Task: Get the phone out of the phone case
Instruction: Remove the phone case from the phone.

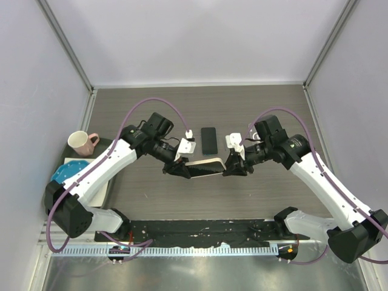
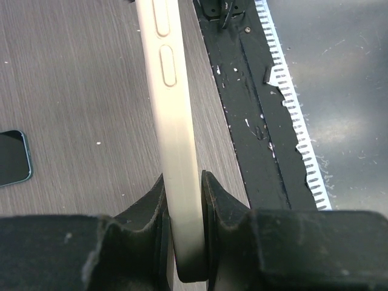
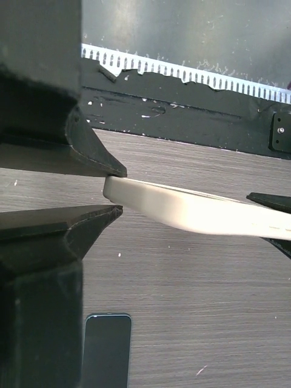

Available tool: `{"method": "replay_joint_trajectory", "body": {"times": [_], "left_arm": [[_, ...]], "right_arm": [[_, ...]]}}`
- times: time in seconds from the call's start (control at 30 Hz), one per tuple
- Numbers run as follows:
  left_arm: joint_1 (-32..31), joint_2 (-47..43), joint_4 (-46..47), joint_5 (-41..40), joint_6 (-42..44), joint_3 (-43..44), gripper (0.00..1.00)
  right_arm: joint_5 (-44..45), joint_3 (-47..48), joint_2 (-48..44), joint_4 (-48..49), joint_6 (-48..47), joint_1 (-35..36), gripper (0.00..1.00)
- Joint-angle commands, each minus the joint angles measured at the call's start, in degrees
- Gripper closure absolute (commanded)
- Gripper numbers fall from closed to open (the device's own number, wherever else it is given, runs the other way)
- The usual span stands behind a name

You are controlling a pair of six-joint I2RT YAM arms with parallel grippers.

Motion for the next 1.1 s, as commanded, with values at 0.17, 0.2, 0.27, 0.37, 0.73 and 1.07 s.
{"method": "replay_joint_trajectory", "body": {"times": [0.17,0.2,0.27,0.37,0.73,1.07], "left_arm": [[-1.48,-3.60,0.62,13.47,2.61,0.67,1.00],[-1.48,-3.69,0.53,13.56,2.61,0.58,1.00],[-1.48,-3.51,0.44,13.64,2.69,0.58,1.00],[-1.48,-3.43,0.44,13.82,2.69,0.58,1.00],[-1.48,-3.25,0.62,13.73,2.96,0.14,1.00],[-1.48,-3.25,7.56,4.78,-4.68,-2.05,1.00]], "right_arm": [[4.87,3.20,0.76,-1.71,-8.06,-0.98,0.73],[4.60,3.46,1.02,-3.20,-8.85,-0.89,0.72],[4.43,4.51,1.64,-4.52,-11.05,-0.89,0.72],[4.07,5.40,2.34,-6.99,-13.25,-0.89,0.73],[3.28,5.49,2.08,-1.63,-5.26,-0.81,0.64],[2.67,7.25,-1.70,-10.32,-10.00,-0.89,0.49]]}}
